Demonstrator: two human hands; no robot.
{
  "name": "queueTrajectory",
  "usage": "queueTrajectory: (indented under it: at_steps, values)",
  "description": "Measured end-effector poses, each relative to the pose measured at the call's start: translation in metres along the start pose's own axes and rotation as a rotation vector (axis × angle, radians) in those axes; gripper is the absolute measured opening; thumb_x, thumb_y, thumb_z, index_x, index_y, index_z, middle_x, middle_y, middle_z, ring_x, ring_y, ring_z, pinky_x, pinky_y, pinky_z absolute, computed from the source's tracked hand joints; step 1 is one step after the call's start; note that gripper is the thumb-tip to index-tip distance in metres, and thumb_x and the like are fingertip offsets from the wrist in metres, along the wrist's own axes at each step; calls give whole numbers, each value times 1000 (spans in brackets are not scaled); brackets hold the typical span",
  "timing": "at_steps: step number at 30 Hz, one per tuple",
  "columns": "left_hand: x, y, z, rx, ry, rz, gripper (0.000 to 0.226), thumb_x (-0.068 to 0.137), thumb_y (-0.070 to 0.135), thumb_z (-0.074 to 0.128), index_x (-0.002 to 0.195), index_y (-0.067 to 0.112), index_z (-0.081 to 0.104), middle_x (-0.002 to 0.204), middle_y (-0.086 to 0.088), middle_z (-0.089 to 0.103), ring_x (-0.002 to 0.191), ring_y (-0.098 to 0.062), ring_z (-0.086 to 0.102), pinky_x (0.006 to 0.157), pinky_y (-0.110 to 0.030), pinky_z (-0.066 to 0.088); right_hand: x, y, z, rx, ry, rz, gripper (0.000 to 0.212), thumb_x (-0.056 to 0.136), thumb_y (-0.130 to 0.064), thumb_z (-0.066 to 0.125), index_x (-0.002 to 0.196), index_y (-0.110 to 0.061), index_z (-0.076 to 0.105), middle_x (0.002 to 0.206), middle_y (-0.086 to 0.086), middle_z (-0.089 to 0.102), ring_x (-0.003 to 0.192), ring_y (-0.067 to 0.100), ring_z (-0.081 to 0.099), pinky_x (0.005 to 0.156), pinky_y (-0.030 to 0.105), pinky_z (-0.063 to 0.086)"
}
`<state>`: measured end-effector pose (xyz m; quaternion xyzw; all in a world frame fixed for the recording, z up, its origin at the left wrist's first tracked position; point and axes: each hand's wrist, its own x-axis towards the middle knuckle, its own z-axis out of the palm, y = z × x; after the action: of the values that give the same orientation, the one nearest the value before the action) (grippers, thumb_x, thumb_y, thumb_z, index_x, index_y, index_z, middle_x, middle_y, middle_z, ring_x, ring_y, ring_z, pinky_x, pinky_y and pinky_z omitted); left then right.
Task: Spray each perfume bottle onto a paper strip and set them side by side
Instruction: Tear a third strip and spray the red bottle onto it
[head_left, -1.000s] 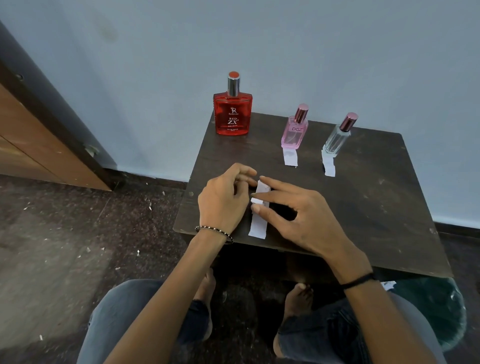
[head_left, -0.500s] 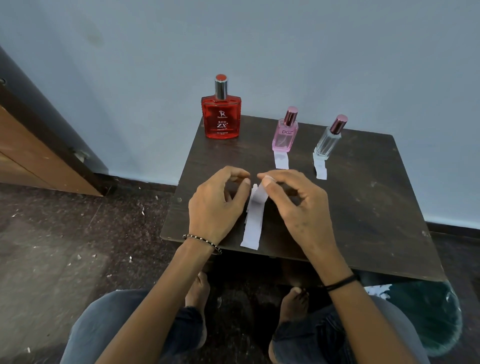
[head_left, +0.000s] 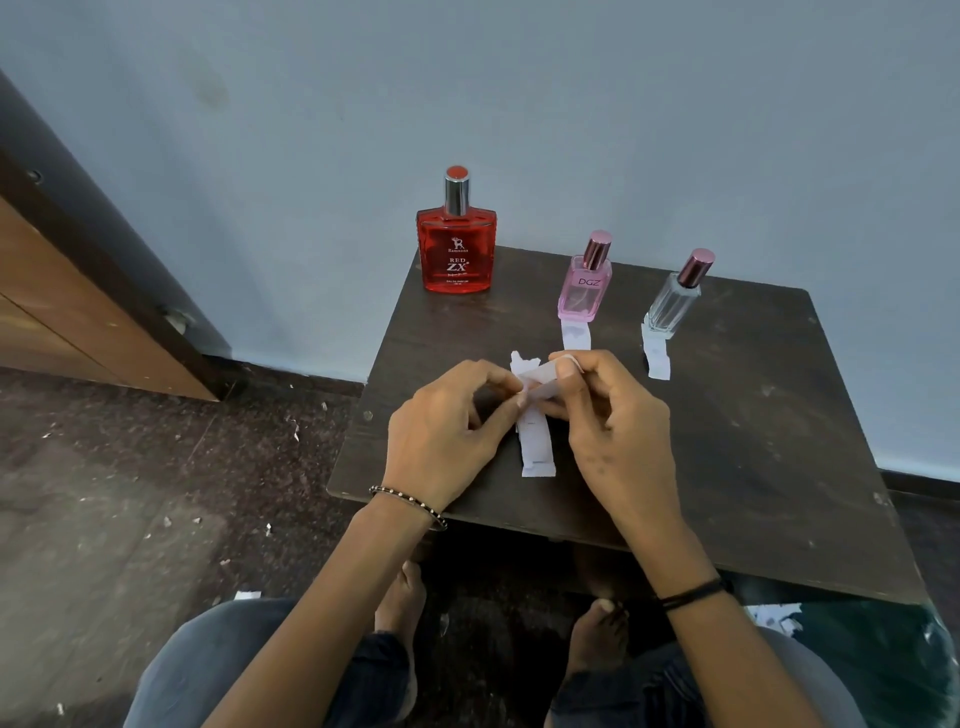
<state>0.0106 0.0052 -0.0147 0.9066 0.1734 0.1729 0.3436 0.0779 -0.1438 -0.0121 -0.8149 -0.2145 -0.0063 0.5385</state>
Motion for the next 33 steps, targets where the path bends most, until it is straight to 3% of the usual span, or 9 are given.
queueTrajectory:
  at_steps: [5,11,15,24,28,31,33]
  values:
    - [0,1,5,164,57,120,18,94,50,58,101,41,72,91,17,65,59,-4,55,48,-22,43,2,-1,-3,100,-33,87,16,102,-24,60,107,-14,71,99,-7,78,81,3,76,78,20,60]
    - [-4,2,8,223,170,225,34,97,43,52,75,26,72,93,16,65,51,-13,55,40,-26,40,2,4,-6,-118,-54,-81,13,90,-9,73,101,-15,76,95,-9,77,88,0,73,82,11,55]
    - [-4,1,3,202,165,323,32,98,36,52,77,27,75,100,21,70,52,-9,56,41,-31,42,2,2,-8,-158,-86,-148,11,88,-8,75,98,-12,76,93,-7,77,84,3,71,74,4,48]
    - [-4,-2,1,246,159,419,31,97,33,54,85,25,81,108,16,77,78,-8,75,44,-29,47,2,-2,-7,-180,-66,-109,7,98,-18,64,100,-13,62,85,-5,74,83,6,67,61,7,47]
    - [-5,1,4,313,196,445,25,95,31,58,90,23,81,102,12,79,69,-13,74,40,-28,44,1,1,-6,-240,-59,-137,10,100,-21,62,102,-12,60,81,-2,74,66,10,68,60,18,51]
    - [-6,3,7,362,217,441,27,95,31,57,85,21,80,97,13,79,61,-14,70,38,-27,41,3,3,-8,-201,-48,-74,13,102,-27,57,104,-15,56,89,0,77,74,12,74,65,28,57]
    - [-6,3,7,373,233,426,29,96,31,55,87,22,81,95,13,79,59,-14,69,38,-25,37,3,2,-10,-140,-39,-17,16,102,-30,55,106,-15,55,95,-2,76,82,6,75,69,20,59]
